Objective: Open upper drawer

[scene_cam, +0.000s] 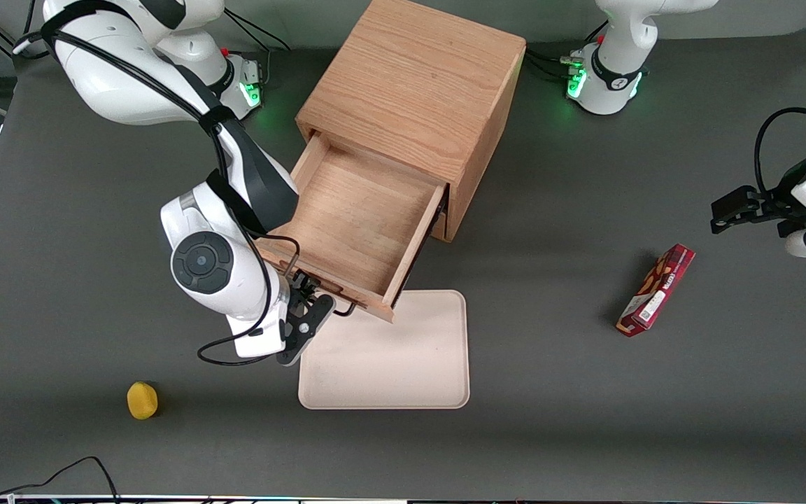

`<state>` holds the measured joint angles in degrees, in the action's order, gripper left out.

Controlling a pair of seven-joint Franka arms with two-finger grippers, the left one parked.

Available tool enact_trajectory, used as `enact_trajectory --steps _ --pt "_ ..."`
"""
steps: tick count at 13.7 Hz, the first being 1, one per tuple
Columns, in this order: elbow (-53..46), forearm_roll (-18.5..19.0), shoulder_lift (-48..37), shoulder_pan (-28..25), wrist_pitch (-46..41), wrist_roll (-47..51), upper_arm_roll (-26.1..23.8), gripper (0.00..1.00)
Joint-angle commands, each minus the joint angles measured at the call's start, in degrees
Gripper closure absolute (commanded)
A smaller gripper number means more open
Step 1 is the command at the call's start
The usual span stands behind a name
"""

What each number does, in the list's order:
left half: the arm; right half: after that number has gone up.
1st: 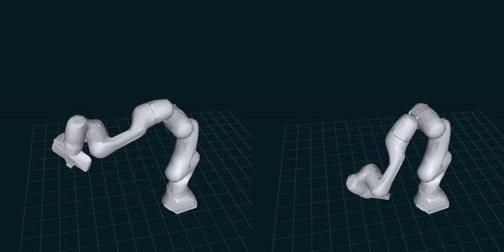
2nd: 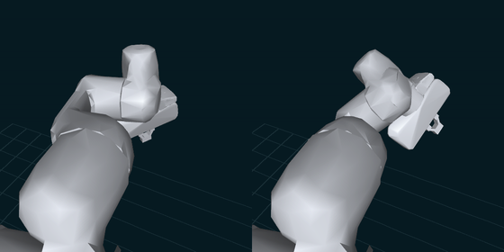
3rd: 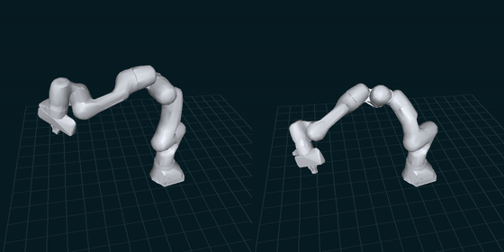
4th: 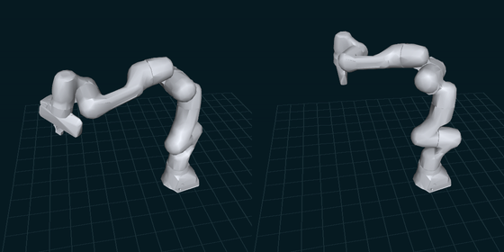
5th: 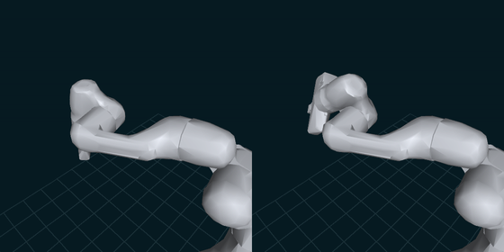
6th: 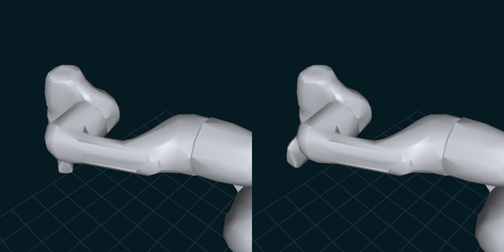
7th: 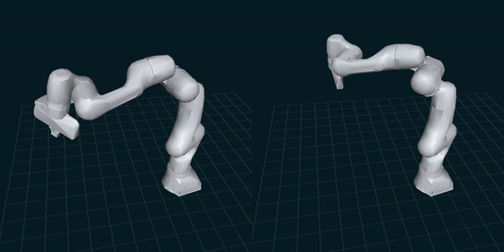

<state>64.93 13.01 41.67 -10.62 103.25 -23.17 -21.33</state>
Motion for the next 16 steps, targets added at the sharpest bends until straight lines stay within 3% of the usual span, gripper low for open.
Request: enact_trajectory --steps 1,11,14,16 --pt "-4.02 1.06 0.43 -0.89 -4.10 -0.73 0.41 0.00" --pt "-6.13 -0.78 -7.12 0.16 -19.22 -1.00 -0.91 0.00" --pt "-5.43 -6.49 -13.00 5.15 -20.72 -0.04 -0.73 0.00" --pt "-5.08 -6.59 -16.43 8.32 -23.17 0.23 -0.55 0.00"
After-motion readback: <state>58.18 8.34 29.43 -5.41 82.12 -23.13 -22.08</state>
